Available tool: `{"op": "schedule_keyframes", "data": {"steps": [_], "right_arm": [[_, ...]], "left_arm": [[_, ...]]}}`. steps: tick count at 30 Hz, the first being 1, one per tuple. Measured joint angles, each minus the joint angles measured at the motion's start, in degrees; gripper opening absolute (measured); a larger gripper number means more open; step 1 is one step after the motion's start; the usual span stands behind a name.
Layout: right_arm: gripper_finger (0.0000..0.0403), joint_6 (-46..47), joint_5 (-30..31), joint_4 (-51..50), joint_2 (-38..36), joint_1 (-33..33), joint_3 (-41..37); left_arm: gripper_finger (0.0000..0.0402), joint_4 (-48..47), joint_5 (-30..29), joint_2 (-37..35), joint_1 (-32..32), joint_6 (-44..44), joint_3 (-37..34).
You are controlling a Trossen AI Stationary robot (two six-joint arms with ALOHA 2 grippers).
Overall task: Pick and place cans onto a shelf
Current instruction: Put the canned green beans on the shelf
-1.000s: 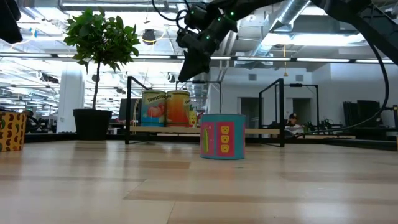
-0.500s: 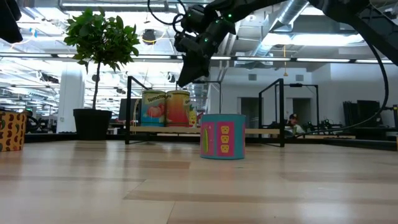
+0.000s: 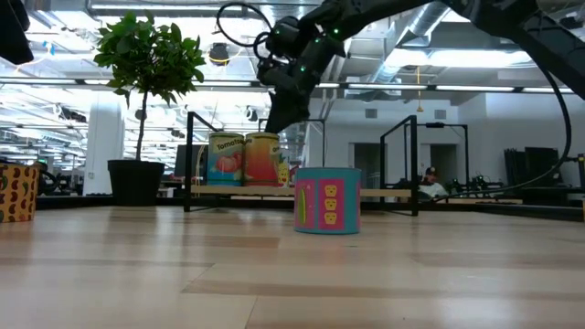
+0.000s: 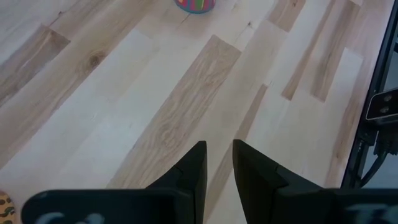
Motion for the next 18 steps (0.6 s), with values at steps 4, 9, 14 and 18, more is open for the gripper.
{"op": "schedule_keyframes", "data": {"steps": [4, 9, 14, 18], "right_arm": [[0.01, 1.0, 0.0, -1.4, -0.1, 0.0, 0.1], [0.01, 1.1, 0.2, -2.4, -0.1, 0.0, 0.1], [0.01, 2.5, 0.4, -3.3, -0.1, 0.0, 0.1], [0.01, 2.5, 1.4, -3.4, -0.1, 0.1, 0.1]], "left_arm": [[0.0064, 0.0, 0.4, 0.0, 0.0, 2.3, 0.0], [0.0064, 0.0, 0.4, 0.0, 0.0, 4.5, 0.0], [0.0064, 0.0, 0.4, 0.0, 0.0, 4.7, 0.0], [0.0064, 0.0, 0.5, 0.0, 0.0, 4.8, 0.0]]}}
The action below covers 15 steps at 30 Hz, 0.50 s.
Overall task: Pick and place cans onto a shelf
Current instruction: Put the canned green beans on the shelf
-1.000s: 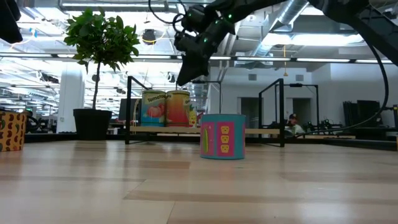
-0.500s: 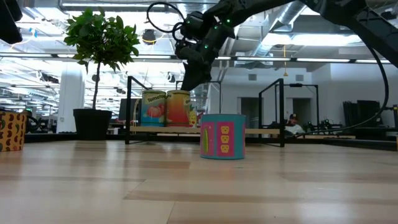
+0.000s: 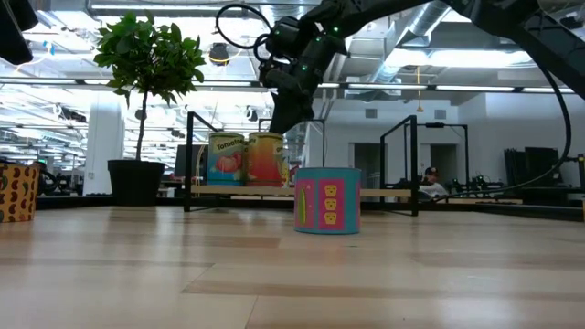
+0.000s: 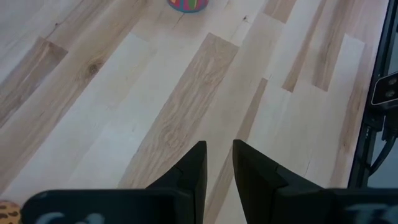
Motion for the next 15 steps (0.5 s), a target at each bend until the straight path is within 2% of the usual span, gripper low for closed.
{"op": "schedule_keyframes", "data": {"steps": [15], "right_arm": [[0.01, 0.4, 0.3, -3.8, -0.1, 0.0, 0.1]], "left_arm": [[0.0064, 0.0, 0.0, 0.0, 0.0, 0.0, 0.0]]}}
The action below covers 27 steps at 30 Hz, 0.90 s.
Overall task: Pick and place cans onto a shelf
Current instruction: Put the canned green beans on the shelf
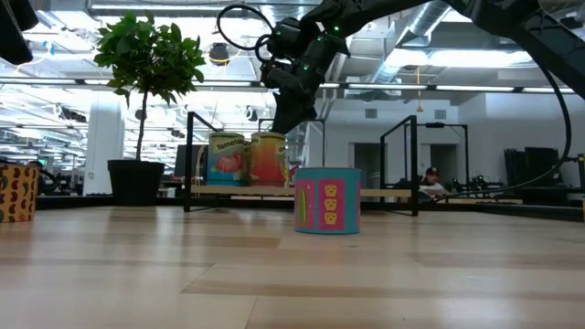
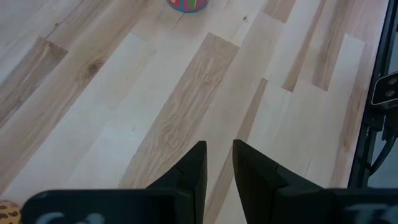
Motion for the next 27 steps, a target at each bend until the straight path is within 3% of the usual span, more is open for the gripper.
{"op": "schedule_keyframes", "data": {"steps": [27], "right_arm": [[0.01, 1.2, 2.3, -0.1, -1.6, 0.9, 0.2]], "left_arm": [[0.0064, 0.0, 0.0, 0.0, 0.0, 0.3, 0.0]]}}
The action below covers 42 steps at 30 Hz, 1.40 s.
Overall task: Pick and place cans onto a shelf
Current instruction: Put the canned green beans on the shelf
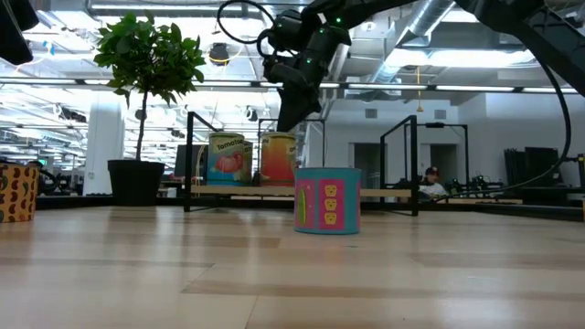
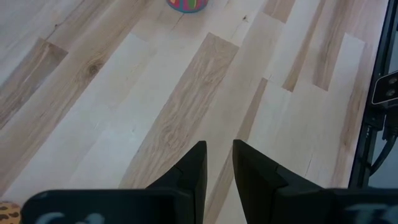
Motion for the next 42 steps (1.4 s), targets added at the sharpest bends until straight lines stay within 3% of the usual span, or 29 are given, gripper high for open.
{"op": "schedule_keyframes", "data": {"steps": [9, 16, 19, 24, 30, 36, 42], "right_arm": [[0.01, -0.1, 0.7, 1.7, -0.1, 1.2, 0.7], [0.01, 0.3, 17.5, -7.5, -0.5, 2.7, 9.1], [0.01, 0.5, 19.9, -11.9, -0.7, 2.3, 10.6], [0.0076, 1.7, 14.5, -19.0, -0.5, -0.9, 9.1], [0.0036, -1.5, 3.4, -17.3, -0.4, -3.9, 6.5], [0.0018, -1.7, 3.1, -16.2, 0.0, -3.6, 1.7], [0.0029, -0.6, 3.1, -12.6, -0.1, -2.5, 0.6]], "left_arm": [[0.0064, 0.0, 0.0, 0.0, 0.0, 0.0, 0.0], [0.0064, 0.0, 0.0, 0.0, 0.0, 0.0, 0.0], [0.0064, 0.0, -0.1, 0.0, 0.0, 0.0, 0.0], [0.0064, 0.0, -0.3, 0.0, 0.0, 0.2, 0.0], [0.0064, 0.0, -0.9, 0.0, 0.0, 0.2, 0.0], [0.0064, 0.0, -1.6, 0.0, 0.0, 0.2, 0.0], [0.0064, 0.0, -1.6, 0.0, 0.0, 0.3, 0.0]]}}
